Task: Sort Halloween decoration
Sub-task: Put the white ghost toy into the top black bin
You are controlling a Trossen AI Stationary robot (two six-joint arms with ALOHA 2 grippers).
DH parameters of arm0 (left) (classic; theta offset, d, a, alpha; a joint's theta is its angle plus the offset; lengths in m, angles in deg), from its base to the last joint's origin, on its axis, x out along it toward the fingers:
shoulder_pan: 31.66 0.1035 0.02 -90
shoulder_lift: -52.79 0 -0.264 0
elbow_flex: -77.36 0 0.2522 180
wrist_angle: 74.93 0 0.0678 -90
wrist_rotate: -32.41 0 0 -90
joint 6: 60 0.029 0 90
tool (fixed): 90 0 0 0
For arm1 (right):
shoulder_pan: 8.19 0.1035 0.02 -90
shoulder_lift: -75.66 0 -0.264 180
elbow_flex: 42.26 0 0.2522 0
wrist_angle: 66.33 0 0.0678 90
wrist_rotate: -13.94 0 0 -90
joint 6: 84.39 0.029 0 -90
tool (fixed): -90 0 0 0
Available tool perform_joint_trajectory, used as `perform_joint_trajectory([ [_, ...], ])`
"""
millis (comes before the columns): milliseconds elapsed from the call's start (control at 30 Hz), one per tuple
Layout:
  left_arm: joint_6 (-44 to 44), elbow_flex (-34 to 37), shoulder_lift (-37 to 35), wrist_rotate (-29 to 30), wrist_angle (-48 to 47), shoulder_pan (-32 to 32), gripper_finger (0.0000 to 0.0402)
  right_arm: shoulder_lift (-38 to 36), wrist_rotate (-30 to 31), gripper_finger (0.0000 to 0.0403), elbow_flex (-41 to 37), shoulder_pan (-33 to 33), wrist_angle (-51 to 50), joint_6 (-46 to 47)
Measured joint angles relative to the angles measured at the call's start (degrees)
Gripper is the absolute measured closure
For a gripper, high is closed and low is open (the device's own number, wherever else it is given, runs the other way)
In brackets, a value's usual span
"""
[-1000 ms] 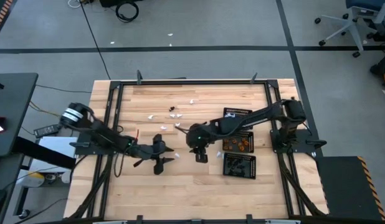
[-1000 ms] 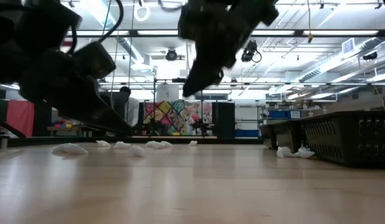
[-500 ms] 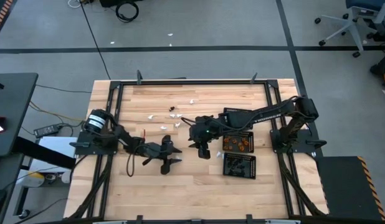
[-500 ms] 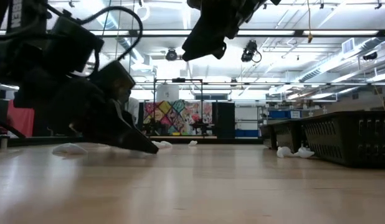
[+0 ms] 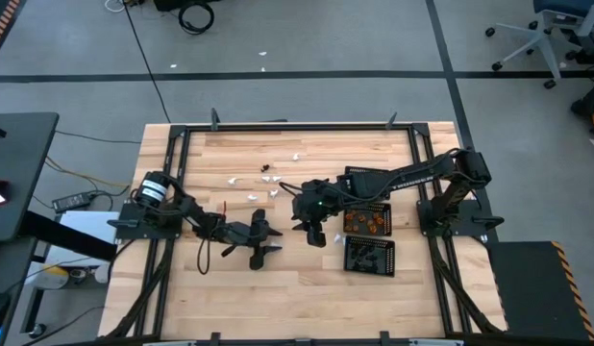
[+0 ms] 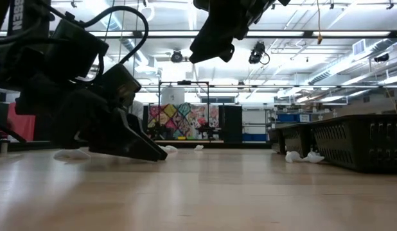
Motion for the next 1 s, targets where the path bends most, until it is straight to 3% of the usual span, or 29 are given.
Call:
perform_joint_trajectory([
  [600, 3.0, 0.0, 0.0, -3.3, -1.8, -1.3, 0.0214, 0.0, -0.7, 0.0254, 0.0, 0.0, -0.4, 0.0],
  [1000, 2.0, 0.0, -0.1, -3.1, -2.9, -1.3, 0.0354, 0.0, -0.7, 0.0254, 0.0, 0.0, -0.4, 0.0],
])
